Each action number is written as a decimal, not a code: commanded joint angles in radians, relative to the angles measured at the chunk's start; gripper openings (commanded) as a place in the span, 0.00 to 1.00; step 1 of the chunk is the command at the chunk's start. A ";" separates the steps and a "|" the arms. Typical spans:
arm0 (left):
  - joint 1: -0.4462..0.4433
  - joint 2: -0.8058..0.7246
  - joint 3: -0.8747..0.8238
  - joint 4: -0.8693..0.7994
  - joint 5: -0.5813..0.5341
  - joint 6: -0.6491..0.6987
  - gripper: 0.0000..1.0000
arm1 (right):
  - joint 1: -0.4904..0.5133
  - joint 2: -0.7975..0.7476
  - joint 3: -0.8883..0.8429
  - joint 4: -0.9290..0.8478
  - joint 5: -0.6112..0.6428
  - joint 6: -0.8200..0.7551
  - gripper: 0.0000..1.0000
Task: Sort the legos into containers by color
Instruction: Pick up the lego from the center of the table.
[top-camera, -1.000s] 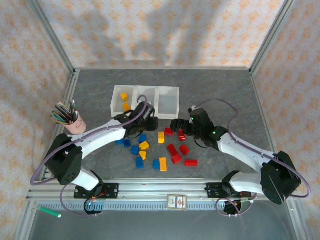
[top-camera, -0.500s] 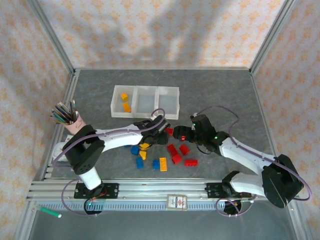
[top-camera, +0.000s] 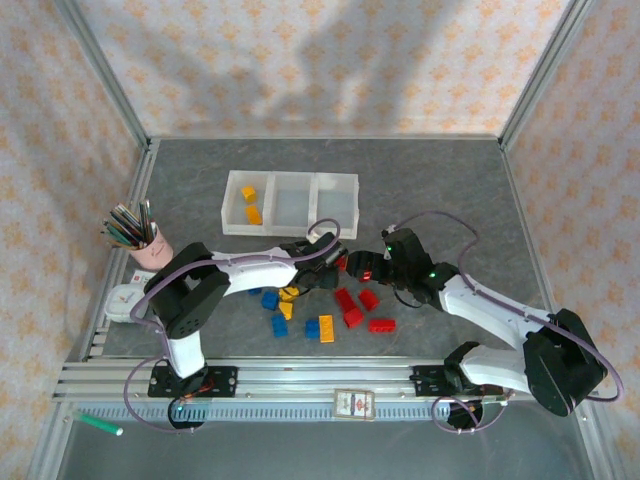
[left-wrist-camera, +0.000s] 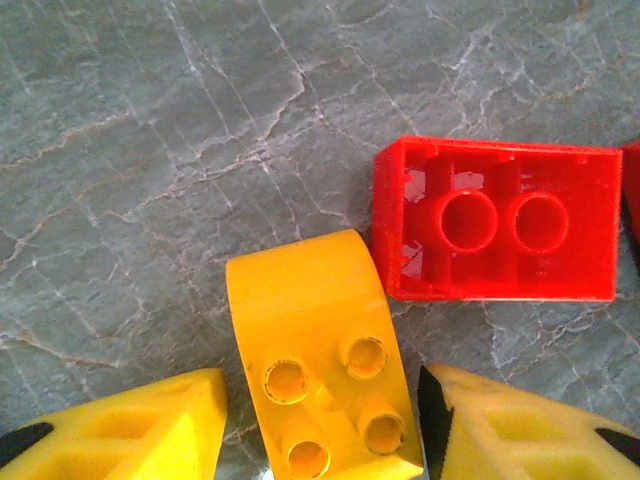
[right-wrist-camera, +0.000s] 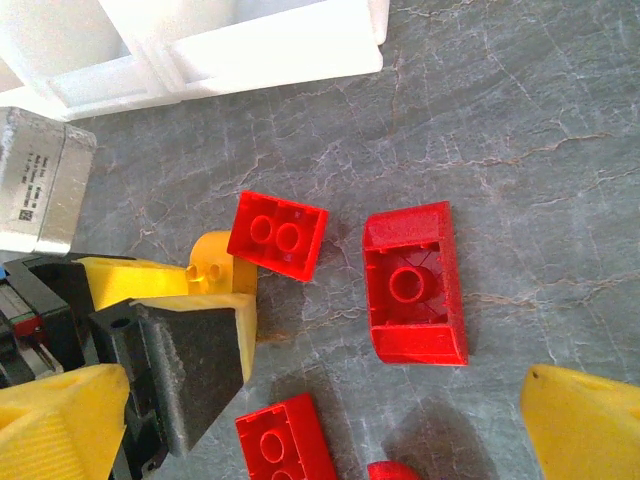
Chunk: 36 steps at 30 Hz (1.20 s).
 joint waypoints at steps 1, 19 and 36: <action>-0.003 0.012 -0.001 0.014 -0.047 -0.011 0.52 | -0.005 -0.011 -0.012 0.027 -0.004 -0.010 1.00; 0.003 -0.091 -0.052 0.030 -0.057 -0.020 0.35 | -0.006 -0.003 0.050 -0.010 -0.029 -0.051 1.00; 0.359 -0.377 -0.053 -0.024 -0.188 0.165 0.36 | 0.073 0.183 0.234 0.154 -0.092 -0.008 1.00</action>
